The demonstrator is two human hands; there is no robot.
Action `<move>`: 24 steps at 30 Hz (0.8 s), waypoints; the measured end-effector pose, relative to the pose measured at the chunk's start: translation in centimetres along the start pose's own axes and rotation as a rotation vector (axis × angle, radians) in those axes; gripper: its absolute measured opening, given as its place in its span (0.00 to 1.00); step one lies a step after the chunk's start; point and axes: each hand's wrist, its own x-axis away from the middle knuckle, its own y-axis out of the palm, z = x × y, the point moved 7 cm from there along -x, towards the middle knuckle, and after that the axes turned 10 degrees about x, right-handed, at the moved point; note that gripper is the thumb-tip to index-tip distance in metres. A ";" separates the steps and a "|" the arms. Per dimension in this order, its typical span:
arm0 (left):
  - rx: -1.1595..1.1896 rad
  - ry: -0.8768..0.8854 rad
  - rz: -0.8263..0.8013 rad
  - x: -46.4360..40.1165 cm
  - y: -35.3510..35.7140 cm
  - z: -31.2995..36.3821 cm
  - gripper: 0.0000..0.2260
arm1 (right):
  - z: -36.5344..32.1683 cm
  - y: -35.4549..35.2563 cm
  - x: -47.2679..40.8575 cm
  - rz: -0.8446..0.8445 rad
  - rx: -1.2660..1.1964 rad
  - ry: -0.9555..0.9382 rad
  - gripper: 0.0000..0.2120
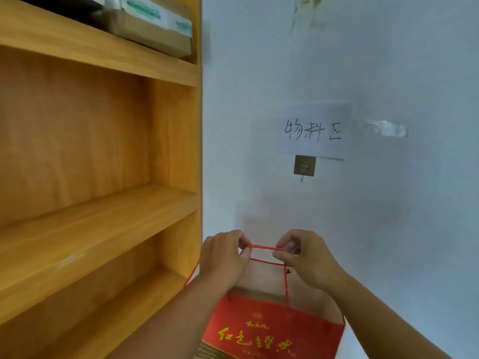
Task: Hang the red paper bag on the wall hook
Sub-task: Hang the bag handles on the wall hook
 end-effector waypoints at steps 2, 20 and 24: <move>0.040 0.013 -0.012 -3.0 1.7 0.0 0.03 | 1.3 -0.9 -2.3 0.055 -0.014 0.025 0.09; 0.378 0.262 -0.291 -24.9 12.2 3.2 0.02 | 7.0 -7.8 -16.5 0.453 -0.009 0.191 0.08; 0.431 0.268 -0.234 -27.2 13.2 4.5 0.05 | 8.3 -9.7 -18.7 0.551 -0.012 0.236 0.07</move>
